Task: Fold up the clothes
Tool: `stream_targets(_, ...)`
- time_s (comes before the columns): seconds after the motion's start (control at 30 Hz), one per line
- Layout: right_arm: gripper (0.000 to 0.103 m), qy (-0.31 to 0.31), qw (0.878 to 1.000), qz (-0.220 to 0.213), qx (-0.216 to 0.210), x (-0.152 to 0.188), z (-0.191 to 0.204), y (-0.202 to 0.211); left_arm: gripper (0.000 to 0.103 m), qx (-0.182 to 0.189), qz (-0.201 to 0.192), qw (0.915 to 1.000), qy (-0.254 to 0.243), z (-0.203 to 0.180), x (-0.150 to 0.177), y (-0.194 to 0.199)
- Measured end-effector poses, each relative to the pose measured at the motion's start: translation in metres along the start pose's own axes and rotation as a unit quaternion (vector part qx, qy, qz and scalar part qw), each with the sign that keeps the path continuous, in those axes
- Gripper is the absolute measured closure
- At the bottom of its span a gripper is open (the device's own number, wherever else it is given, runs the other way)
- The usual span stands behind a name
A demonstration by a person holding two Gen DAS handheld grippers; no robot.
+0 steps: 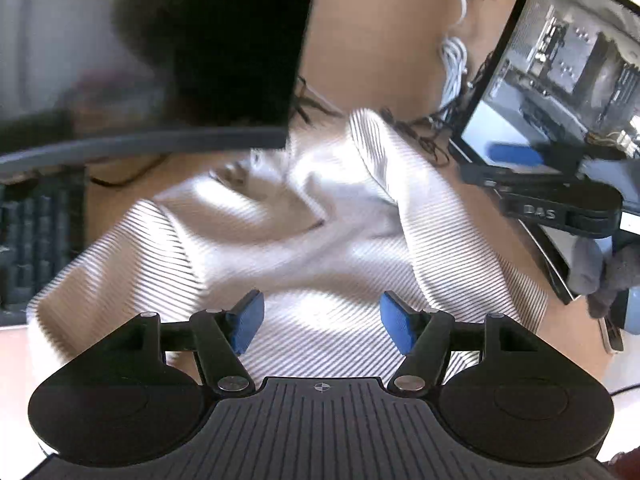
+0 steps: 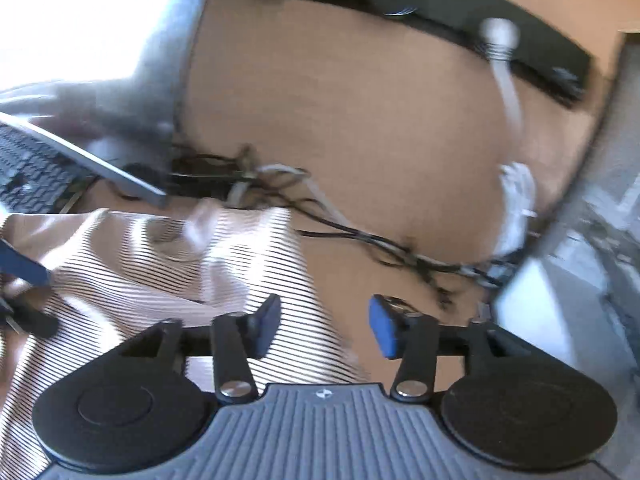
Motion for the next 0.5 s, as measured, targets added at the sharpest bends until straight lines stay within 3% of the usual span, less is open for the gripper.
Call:
stream_targets(0.07, 0.032, 0.013, 1.000, 0.009, -0.006, -0.002, 0.016, -0.020, 0.034, 0.009, 0.013, 0.9996, 0.023, 0.002, 0.004, -0.012)
stream_targets(0.17, 0.032, 0.051, 0.998, 0.030, 0.018, 0.002, 0.029, -0.063, 0.035, 0.021, 0.033, 0.9978, 0.053, 0.003, 0.009, -0.028)
stream_targets(0.2, 0.040, 0.067, 0.997, 0.038, 0.032, 0.007, 0.029, -0.078, 0.035, 0.023, 0.040, 0.9973, 0.057, 0.003, 0.011, -0.030)
stream_targets(0.23, 0.056, 0.075, 0.995, 0.049, 0.040, 0.012, 0.026, -0.093, 0.034, 0.025, 0.047, 0.9968, 0.060, 0.002, 0.013, -0.033)
stream_targets(0.27, 0.085, 0.067, 0.995, 0.063, 0.033, 0.018, 0.019, -0.104, 0.034, 0.026, 0.052, 0.9964, 0.062, 0.002, 0.015, -0.034)
stream_targets(0.37, 0.089, -0.013, 0.997, 0.070, 0.018, 0.029, -0.010, -0.107, 0.032, 0.023, 0.068, 0.9954, 0.064, 0.007, 0.020, -0.034)
stream_targets(0.5, 0.093, -0.054, 0.996, 0.045, 0.049, 0.035, -0.032, -0.078, 0.032, 0.030, 0.075, 0.9945, 0.067, 0.016, 0.028, -0.030)
Point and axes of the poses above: each gripper's, at about its wrist camera, not at the fingertips, and y roughly against the way its jaws point, z to its left, x to its underside, the point moved 1 cm from there along -y, roughly the way its jaws point, and after that the axes turned 8 degrees about -z, right-handed, at the moved point
